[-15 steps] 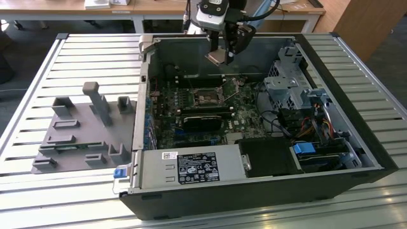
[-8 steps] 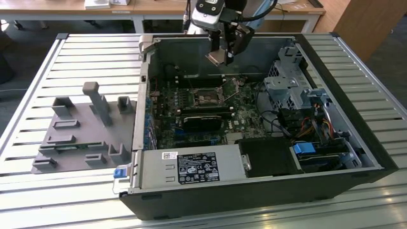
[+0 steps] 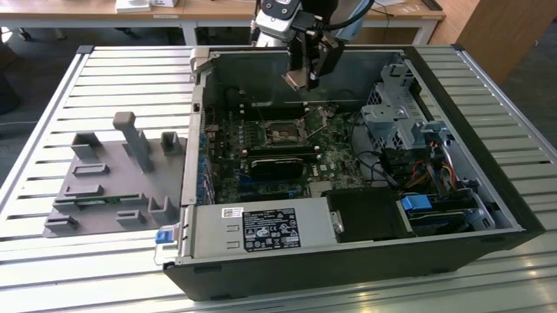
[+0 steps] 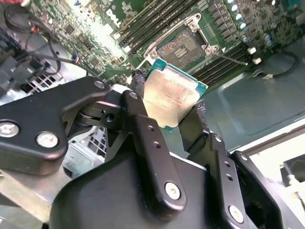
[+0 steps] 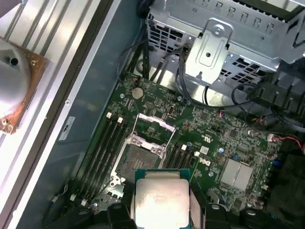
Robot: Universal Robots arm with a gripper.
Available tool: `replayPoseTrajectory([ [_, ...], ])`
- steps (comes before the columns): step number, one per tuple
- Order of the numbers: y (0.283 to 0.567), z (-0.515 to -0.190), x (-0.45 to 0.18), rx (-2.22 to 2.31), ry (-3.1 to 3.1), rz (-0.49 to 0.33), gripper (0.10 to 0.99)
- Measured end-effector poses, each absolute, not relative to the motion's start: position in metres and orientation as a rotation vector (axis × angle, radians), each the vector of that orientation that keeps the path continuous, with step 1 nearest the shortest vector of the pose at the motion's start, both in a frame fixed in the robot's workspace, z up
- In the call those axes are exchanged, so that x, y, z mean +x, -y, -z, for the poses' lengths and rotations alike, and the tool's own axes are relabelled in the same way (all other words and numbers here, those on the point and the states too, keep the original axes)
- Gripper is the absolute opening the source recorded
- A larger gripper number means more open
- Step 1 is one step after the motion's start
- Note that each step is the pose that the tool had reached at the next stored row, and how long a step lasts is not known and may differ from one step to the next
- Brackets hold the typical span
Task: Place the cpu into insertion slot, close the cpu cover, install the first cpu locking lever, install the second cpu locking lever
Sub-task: 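Place the cpu into insertion slot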
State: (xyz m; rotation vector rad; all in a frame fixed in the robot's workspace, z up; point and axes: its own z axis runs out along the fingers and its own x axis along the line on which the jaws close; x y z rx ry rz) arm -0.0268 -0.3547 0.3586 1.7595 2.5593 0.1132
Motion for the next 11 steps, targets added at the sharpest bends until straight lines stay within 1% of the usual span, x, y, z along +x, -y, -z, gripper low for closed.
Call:
replayPoseTrajectory([
  [11,0.3547,-0.357,-0.0268,1.988,-2.378,-0.107,0.541],
])
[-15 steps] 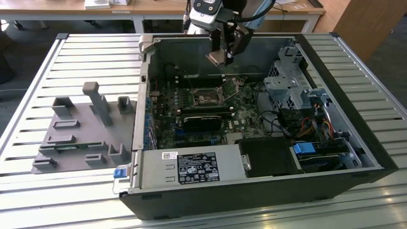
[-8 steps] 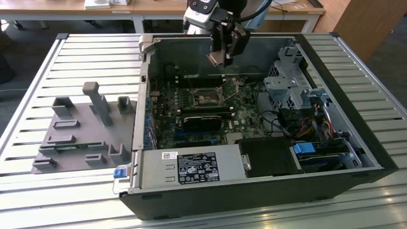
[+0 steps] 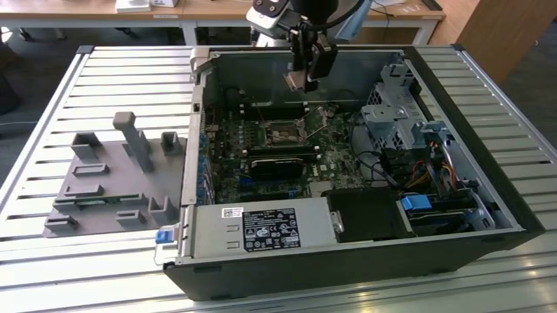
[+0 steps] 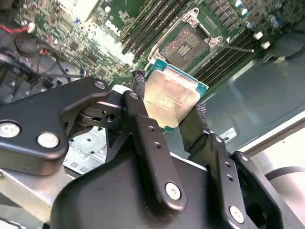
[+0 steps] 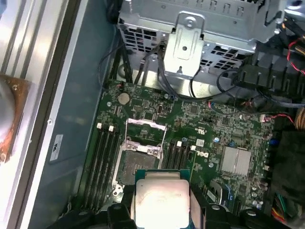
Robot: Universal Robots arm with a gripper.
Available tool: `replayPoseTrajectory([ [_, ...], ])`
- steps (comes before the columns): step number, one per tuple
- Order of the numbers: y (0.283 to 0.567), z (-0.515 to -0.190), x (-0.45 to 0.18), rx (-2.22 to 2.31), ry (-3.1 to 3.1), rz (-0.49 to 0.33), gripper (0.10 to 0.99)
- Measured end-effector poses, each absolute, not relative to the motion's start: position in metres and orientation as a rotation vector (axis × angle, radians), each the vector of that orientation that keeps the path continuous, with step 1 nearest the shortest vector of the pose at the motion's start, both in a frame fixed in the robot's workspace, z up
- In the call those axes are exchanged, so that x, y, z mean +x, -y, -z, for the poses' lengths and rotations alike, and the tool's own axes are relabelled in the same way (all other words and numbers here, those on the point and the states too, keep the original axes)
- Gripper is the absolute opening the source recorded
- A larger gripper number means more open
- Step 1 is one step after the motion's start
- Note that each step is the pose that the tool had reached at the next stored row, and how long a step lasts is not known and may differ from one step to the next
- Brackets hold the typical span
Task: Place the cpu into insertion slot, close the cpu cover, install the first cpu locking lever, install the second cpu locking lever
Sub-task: 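Place the cpu into insertion slot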
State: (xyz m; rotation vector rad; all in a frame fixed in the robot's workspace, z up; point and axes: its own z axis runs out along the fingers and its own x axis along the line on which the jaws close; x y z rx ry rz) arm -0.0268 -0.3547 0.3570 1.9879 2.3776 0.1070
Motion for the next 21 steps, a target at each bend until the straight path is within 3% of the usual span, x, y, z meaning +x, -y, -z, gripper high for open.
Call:
replayPoseTrajectory([
  [21,0.3529,-0.3489,-0.0269,2.152,-2.219,-0.094,0.541],
])
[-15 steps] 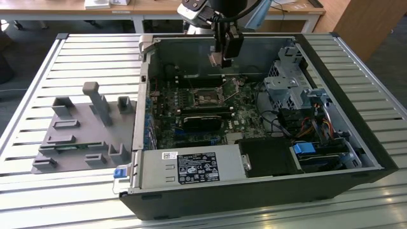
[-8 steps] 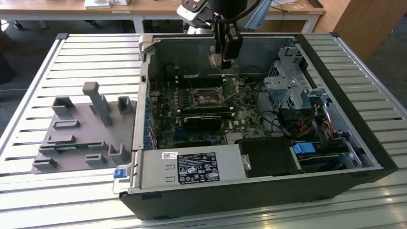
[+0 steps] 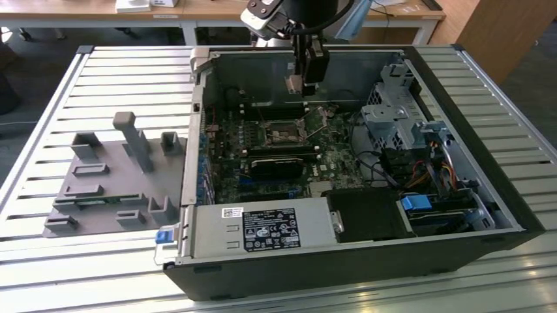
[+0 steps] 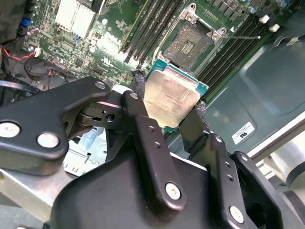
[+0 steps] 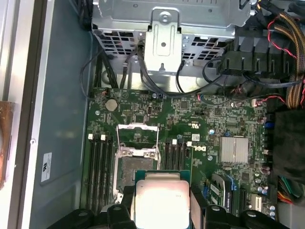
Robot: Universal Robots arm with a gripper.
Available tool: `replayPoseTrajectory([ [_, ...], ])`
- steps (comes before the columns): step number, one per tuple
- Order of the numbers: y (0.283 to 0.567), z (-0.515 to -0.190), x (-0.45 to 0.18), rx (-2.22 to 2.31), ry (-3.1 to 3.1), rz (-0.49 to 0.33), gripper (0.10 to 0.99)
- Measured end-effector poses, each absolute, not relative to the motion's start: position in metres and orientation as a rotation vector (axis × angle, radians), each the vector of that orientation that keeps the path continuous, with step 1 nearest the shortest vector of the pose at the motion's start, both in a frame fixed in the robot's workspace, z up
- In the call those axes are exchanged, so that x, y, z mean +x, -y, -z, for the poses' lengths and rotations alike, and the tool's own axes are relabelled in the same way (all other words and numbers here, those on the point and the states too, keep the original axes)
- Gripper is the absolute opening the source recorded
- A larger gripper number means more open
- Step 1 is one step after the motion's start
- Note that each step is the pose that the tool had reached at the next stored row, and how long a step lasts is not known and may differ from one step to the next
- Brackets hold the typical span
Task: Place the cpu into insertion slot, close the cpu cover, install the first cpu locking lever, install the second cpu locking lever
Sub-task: 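Place the cpu into insertion slot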
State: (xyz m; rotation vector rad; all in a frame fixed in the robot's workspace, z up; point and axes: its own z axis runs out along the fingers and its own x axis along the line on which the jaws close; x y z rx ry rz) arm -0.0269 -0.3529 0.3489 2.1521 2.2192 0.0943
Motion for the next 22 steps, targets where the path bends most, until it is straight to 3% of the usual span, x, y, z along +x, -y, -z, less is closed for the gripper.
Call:
replayPoseTrajectory([
  [22,0.353,-0.331,-0.027,2.137,-2.231,-0.09,0.541],
])
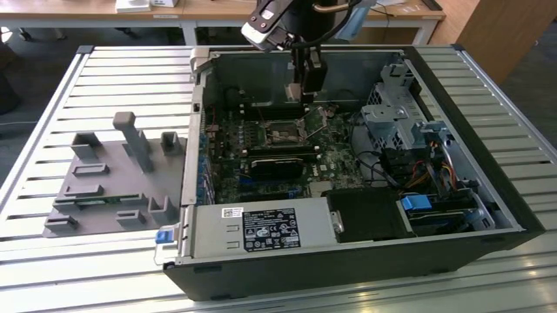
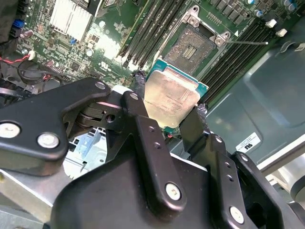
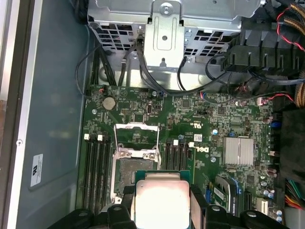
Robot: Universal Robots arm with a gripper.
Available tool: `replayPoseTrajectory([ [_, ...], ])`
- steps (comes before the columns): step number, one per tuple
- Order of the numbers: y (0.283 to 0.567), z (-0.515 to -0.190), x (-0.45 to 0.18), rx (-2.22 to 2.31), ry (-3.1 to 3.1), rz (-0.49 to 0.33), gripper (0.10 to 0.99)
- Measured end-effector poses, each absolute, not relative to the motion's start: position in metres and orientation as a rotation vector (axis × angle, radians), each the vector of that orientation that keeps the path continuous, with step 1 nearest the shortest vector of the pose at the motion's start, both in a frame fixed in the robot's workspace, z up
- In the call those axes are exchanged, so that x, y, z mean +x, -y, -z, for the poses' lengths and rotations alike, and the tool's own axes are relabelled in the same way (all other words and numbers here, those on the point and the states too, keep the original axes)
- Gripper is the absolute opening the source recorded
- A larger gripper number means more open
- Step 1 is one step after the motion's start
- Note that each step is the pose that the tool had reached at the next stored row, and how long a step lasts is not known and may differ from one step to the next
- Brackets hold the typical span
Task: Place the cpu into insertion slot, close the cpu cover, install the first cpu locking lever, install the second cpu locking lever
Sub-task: 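Place the cpu into insertion slot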
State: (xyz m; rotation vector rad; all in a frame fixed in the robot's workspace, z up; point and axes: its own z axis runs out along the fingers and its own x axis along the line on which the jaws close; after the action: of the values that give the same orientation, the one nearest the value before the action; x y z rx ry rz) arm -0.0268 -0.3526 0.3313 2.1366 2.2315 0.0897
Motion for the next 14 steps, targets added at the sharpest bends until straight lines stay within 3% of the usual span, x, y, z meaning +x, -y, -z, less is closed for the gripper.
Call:
replayPoseTrajectory([
  [14,0.3525,-0.3212,-0.0268,2.132,-2.228,-0.079,0.541],
])
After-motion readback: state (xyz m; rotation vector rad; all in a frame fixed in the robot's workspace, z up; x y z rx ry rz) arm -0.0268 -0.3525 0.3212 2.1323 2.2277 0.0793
